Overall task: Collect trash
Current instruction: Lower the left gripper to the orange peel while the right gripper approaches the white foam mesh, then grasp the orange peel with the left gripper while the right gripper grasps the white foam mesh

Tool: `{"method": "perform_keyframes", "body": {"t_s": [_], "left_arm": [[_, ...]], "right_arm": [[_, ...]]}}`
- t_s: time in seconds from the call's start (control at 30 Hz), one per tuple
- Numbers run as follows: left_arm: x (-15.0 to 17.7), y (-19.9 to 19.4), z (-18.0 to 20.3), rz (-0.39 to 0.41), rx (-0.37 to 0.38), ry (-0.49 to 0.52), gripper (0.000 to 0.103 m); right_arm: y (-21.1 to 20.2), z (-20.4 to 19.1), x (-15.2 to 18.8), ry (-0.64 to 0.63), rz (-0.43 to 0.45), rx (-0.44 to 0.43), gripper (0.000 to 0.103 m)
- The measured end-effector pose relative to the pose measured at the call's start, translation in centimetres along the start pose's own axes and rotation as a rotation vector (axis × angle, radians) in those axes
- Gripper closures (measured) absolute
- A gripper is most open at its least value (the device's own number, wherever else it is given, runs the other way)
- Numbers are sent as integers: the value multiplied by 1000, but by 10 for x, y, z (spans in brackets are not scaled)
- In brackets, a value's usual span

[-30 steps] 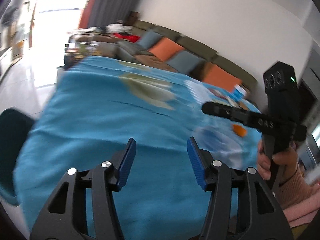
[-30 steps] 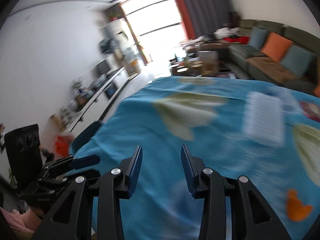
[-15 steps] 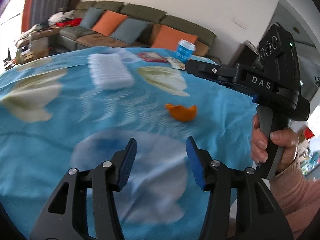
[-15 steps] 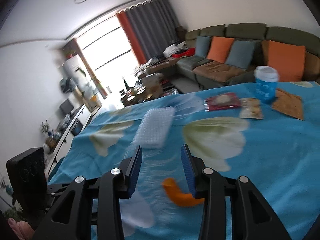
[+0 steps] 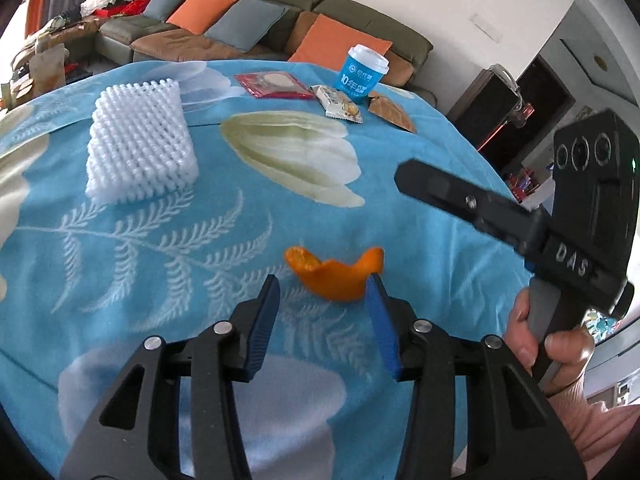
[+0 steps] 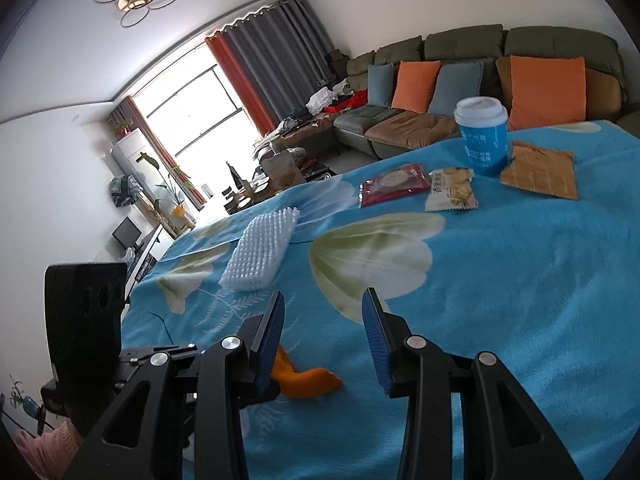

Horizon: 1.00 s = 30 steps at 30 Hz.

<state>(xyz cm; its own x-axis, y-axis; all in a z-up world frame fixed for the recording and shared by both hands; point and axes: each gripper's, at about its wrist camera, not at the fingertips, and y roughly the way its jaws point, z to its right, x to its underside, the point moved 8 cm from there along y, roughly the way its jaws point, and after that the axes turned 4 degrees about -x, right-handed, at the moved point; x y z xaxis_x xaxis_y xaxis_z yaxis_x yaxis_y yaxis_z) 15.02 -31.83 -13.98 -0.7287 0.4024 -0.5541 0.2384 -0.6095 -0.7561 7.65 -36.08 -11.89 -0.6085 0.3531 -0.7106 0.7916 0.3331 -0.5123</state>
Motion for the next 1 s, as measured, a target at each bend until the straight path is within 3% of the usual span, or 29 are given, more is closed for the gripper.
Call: {"method": "perform_keyframes", "body": {"t_s": [0.17, 0.47, 0.67, 0.87, 0.93, 1.0], "left_arm": [[-5, 9, 9, -14, 10, 13, 59], [-1, 3, 15, 9, 10, 19, 77], [7, -23, 9, 63, -20, 31, 80], [15, -67, -20, 138, -76, -7, 80], [18, -83, -33, 159, -95, -34, 80], [23, -96, -47, 176, -116, -58, 80]], "right_arm": [[0, 8, 3, 20, -7, 0, 65], [6, 4, 4, 10, -27, -20, 65], [21, -20, -5, -38, -50, -60, 65], [54, -56, -15, -117, -110, -112, 65], [66, -65, -19, -131, -128, -115, 61], [80, -69, -23, -127, -142, -102, 48]]}}
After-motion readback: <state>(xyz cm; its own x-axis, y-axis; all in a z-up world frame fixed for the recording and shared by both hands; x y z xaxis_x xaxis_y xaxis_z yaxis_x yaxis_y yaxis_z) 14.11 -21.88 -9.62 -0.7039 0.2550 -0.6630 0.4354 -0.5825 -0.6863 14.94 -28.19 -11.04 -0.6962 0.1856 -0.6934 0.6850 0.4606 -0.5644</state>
